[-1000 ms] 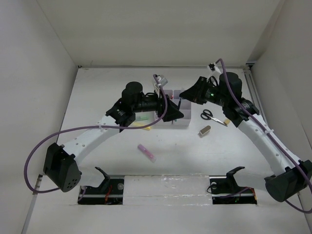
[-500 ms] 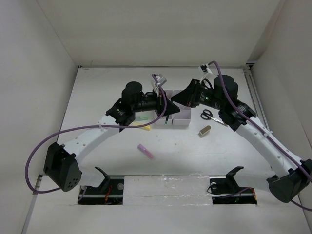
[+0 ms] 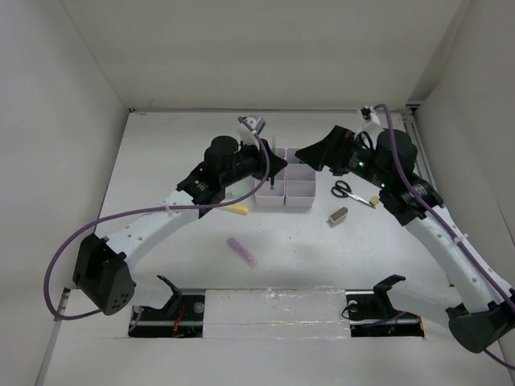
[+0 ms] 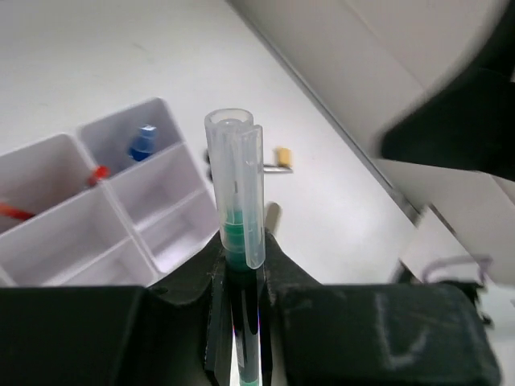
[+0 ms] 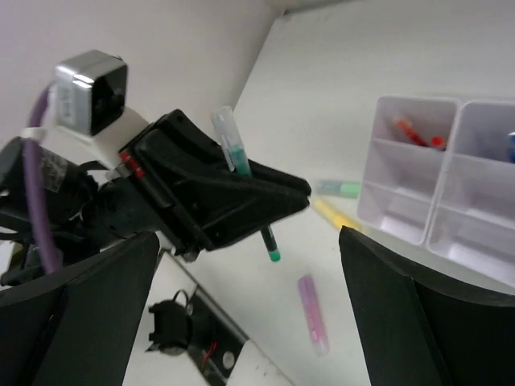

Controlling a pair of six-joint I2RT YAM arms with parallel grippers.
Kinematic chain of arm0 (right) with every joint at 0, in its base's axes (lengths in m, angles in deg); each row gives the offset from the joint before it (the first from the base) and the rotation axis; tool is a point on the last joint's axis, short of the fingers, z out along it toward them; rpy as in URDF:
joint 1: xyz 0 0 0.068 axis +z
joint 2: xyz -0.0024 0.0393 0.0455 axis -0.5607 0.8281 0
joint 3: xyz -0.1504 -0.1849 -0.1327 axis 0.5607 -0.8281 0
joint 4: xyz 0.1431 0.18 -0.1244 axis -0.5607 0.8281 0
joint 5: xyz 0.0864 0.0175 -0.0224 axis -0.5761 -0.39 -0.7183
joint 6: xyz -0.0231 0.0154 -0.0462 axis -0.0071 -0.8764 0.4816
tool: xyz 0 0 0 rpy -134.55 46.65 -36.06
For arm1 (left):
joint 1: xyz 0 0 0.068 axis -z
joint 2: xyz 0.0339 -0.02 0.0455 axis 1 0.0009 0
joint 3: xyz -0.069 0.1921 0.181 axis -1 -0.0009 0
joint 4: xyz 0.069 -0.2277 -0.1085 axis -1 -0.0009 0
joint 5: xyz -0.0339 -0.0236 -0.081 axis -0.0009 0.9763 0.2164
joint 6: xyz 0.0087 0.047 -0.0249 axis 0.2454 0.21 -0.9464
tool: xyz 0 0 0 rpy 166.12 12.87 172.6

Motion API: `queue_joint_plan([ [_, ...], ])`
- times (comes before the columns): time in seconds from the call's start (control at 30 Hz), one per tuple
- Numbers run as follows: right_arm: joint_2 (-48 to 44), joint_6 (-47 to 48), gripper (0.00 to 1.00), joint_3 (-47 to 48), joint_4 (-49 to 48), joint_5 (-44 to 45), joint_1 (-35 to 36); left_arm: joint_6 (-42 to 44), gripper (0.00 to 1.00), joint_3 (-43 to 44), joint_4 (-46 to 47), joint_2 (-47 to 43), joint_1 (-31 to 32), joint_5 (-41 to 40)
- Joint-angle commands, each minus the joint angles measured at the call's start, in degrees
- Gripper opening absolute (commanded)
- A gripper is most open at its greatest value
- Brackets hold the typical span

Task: Sort the stationery into containers
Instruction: Place the pen in the storage box.

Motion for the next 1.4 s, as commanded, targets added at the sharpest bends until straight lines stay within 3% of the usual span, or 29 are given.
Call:
queue_joint_plan([
  [0.0,-6.1,2.6,1.00,-0.5,1.7,6.5,-2.0,-1.3,0.00,2.2,2.6,1.8,0.1,-17.4],
  [0.2,-13.4,5.9,1.00,-4.9,4.8,7.8,-2.5,-2.0,0.00,3.6,12.4,7.1,0.1,-33.9],
  [0.37,-17.7,5.9,1.00,-9.6,4.8,5.7,-2.5,0.3,0.00,4.2,23.2,12.7,-0.5,-41.4],
  [0.5,-19.9,5.9,1.00,-12.2,5.5,5.1,-2.5,1.6,0.00,5.7,26.0,17.1,-0.5,-48.7],
  [0.83,-20.9,7.7,1.00,-13.7,6.2,5.1,-3.0,1.6,0.00,6.5,35.2,24.8,-1.2,-52.9],
  [1.2,-23.1,8.2,1.00,-13.7,8.4,5.8,-3.0,0.8,0.00,11.4,34.1,31.8,-1.2,-52.4],
  [1.37,-23.1,8.7,1.00,-13.1,9.0,6.3,-3.0,-0.9,0.14,9.5,35.8,32.9,-1.2,-51.3],
])
